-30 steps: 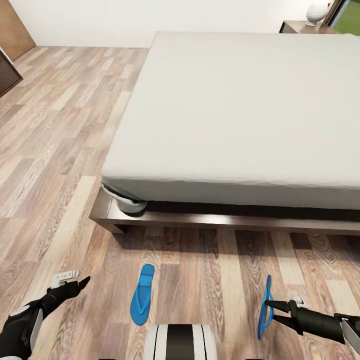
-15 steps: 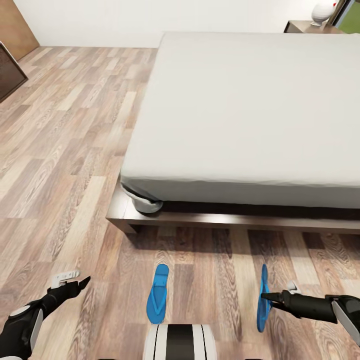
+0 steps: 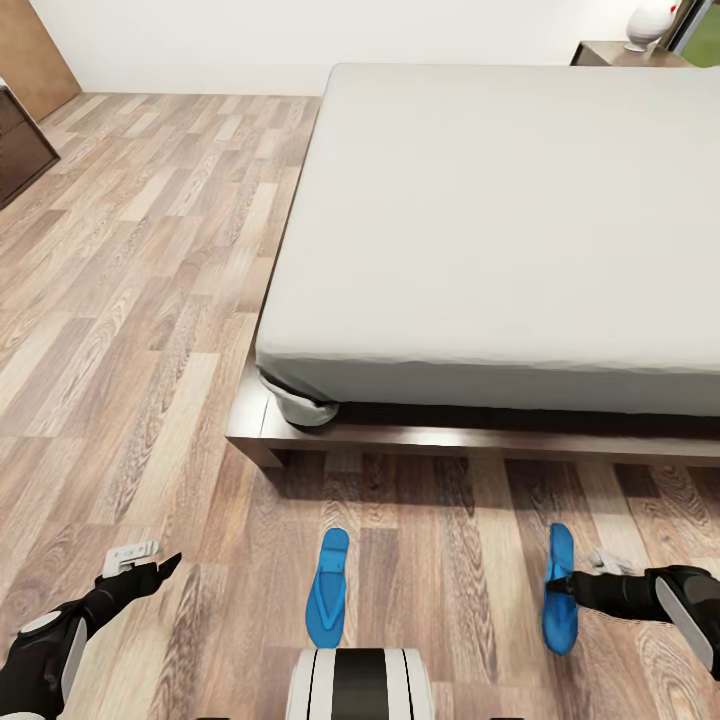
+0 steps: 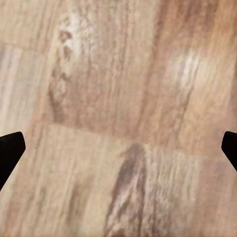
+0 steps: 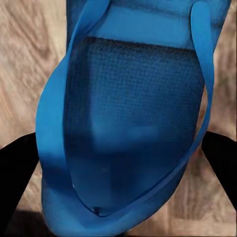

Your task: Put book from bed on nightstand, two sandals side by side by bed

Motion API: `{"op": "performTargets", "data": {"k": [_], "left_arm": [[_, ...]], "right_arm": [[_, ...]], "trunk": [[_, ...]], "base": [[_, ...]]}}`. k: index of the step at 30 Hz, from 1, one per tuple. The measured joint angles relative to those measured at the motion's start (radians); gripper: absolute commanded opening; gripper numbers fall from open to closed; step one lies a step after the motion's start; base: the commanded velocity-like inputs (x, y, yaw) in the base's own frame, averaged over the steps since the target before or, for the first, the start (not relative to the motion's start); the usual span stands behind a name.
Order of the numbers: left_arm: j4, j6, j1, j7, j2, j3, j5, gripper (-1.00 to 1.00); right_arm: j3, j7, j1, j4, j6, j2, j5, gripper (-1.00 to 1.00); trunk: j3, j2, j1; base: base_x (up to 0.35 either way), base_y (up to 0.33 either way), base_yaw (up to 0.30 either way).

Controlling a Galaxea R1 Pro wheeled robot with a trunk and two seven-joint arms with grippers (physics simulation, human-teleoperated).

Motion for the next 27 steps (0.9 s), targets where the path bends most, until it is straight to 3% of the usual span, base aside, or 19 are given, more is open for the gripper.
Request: {"op": "performTargets", "data": {"k": [2, 5, 27], "left_arm": [[0.000, 0.000, 0.000, 0.000, 0.000, 0.001, 0.000, 1.00], [0.001, 0.000, 0.000, 0.000, 0.000, 0.001, 0.000, 1.00], [0.002, 0.001, 0.000, -0.001, -0.009, 0.000, -0.001, 1.00]], "right_arm": [[0.000, -0.067, 0.000, -0.014, 0.002, 0.001, -0.005, -1.00], [0.000, -0.091, 0.000, -0.019, 0.006, 0.002, -0.007, -1.00], [0.000, -0.096, 0.000, -0.011, 0.004, 0.002, -0.008, -1.00]], "trunk": [[0.000, 0.000, 0.000], [0.000, 0.000, 0.000], [0.000, 0.000, 0.000]], "base": [[0.000, 0.000, 0.000], [0.000, 0.004, 0.000], [0.000, 0.249, 0.000]]}}
